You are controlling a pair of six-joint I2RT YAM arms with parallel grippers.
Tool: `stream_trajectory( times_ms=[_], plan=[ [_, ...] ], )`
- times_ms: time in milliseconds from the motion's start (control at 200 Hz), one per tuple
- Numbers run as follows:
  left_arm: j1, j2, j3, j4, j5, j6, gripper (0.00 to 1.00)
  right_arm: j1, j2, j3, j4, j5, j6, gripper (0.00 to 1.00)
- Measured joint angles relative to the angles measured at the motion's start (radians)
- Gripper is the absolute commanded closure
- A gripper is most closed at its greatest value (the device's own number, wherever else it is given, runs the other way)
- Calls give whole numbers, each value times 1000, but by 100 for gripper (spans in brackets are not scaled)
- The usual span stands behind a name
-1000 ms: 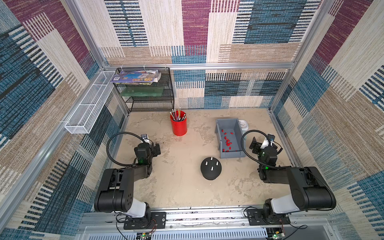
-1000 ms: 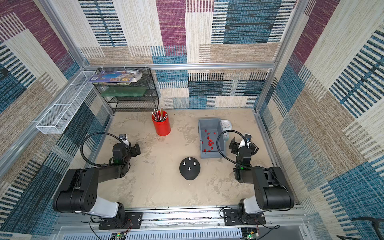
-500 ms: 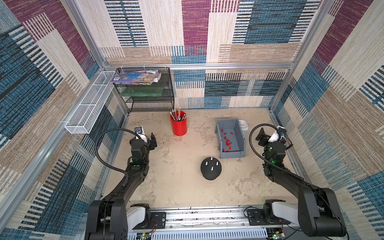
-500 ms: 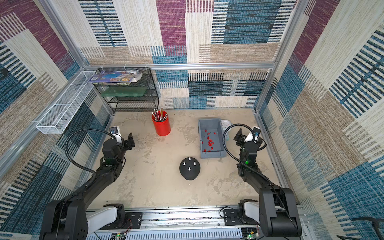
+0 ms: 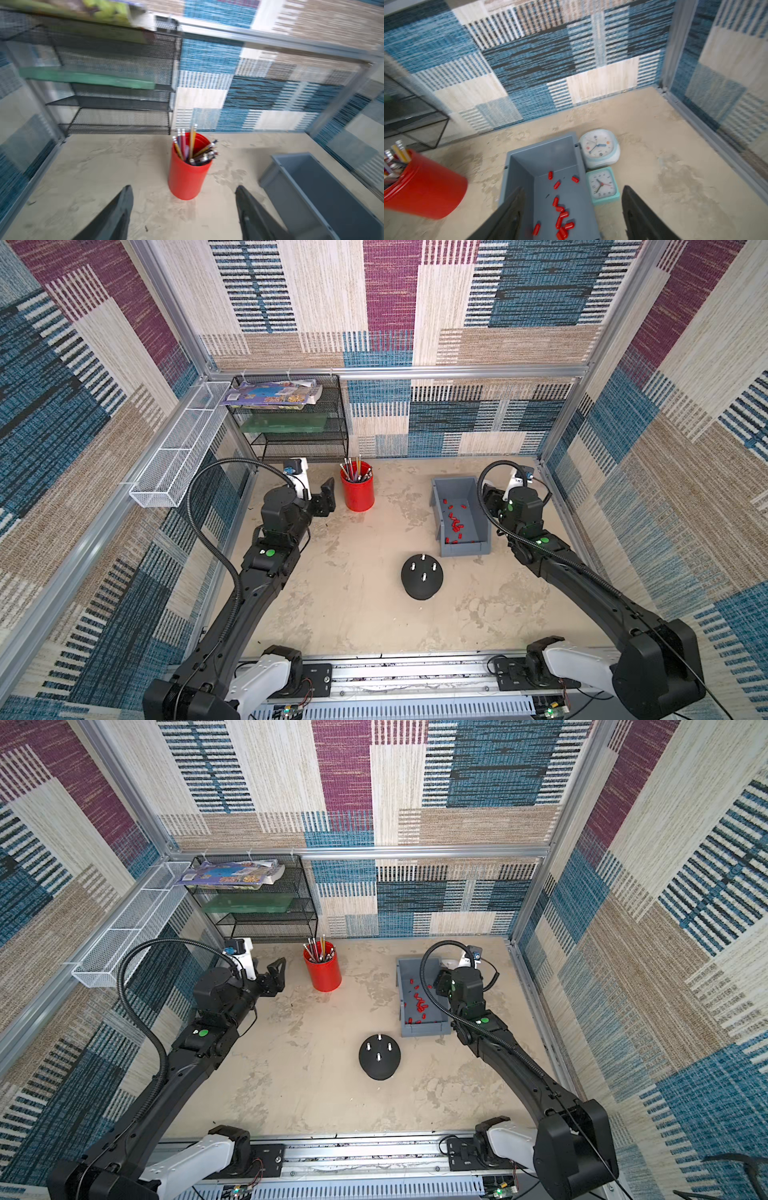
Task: Cover the protruding screws with screw protection sleeves
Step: Pick up the screw protection sleeve from the storage box.
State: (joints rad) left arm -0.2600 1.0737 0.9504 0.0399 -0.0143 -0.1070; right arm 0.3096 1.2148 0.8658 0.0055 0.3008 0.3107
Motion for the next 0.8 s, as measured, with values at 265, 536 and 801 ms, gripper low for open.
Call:
stream_trajectory(
  times_ms=[265,536,801],
  plan=[
    [-167,53,24,-82,308,325,29,21,221,256,-241,-176,2,47],
    [-223,42,-74,-110,410,527,28,31,407,431,-433,-220,48,53],
    [-251,-5,-93,-104,414,607,27,31,553,523,-518,-214,88,64]
  ],
)
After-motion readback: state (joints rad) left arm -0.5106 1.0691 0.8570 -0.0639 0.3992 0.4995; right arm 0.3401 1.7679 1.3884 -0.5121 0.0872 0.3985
